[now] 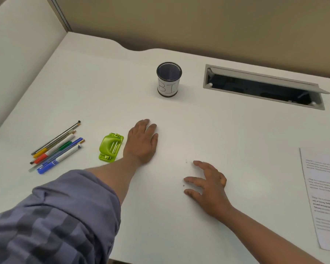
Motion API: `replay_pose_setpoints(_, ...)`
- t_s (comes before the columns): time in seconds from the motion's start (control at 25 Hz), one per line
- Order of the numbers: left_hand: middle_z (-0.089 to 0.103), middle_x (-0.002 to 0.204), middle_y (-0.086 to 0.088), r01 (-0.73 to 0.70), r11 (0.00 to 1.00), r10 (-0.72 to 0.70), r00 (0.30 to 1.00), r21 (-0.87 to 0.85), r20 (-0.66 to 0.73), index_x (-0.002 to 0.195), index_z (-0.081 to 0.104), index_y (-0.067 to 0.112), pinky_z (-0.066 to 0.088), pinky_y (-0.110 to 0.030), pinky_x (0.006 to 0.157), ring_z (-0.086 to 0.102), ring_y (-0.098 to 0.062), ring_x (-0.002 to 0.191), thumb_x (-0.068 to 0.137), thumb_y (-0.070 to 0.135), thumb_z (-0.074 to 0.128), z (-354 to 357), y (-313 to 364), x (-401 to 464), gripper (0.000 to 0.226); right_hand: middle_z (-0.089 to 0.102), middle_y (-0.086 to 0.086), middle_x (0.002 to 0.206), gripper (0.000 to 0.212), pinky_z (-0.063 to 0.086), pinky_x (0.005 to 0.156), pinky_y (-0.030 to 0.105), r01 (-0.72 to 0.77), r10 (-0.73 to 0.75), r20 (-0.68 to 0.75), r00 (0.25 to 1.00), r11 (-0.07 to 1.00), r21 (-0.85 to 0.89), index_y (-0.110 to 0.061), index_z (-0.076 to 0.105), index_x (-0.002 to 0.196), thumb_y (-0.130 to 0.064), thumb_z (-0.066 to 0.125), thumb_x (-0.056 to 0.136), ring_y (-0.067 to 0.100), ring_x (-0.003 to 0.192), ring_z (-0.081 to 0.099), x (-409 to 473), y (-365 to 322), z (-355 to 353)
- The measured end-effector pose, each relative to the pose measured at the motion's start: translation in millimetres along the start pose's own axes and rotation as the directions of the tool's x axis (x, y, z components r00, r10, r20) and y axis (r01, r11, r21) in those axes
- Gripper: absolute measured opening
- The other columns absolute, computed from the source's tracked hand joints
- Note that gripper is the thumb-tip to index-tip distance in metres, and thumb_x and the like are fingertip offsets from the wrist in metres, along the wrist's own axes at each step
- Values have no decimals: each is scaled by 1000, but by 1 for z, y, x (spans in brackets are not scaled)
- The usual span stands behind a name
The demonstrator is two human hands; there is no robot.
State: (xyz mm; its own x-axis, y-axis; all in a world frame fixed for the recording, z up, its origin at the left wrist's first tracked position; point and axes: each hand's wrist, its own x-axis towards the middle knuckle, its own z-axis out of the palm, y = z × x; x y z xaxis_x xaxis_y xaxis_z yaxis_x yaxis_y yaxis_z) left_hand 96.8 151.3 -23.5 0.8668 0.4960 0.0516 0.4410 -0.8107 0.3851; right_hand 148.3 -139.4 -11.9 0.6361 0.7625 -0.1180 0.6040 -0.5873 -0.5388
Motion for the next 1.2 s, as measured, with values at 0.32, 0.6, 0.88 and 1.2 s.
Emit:
replay_pose_setpoints(0.32,42,152,-13,26,1000,-26,999,-5,29,139,51,16,27,-46,115,32,-32,144,103,32,45,1,-2,2,40,63,-20,94,12,23,89,37,89,-99,-73,992,989,-119,-39,75,88,-28,78,84,13,96,55,10,-17,-3)
replay_pose_setpoints(0.6,43,152,-11,34,999,-34,999,6,41,138,52,17,26,-45,115,32,-31,143,102,33,45,2,-4,3,40,61,-12,81,27,29,84,41,256,-254,58,965,887,-384,-25,63,78,-2,75,71,22,77,54,14,-22,-1)
replay_pose_setpoints(0.88,41,154,-11,39,999,-39,998,15,39,139,51,19,24,-44,116,30,-32,145,103,34,43,3,-3,3,41,59,-8,89,12,37,79,39,174,-171,118,978,985,-14,-25,58,86,-18,52,94,20,84,52,56,-35,-40)
replay_pose_setpoints(1.2,40,156,-10,37,998,-40,998,50,48,142,49,21,20,-46,118,27,-32,148,101,39,35,4,-4,3,47,65,-19,61,11,44,56,14,14,92,-200,975,882,471,-22,69,73,-23,68,84,-2,54,53,202,-63,-107)
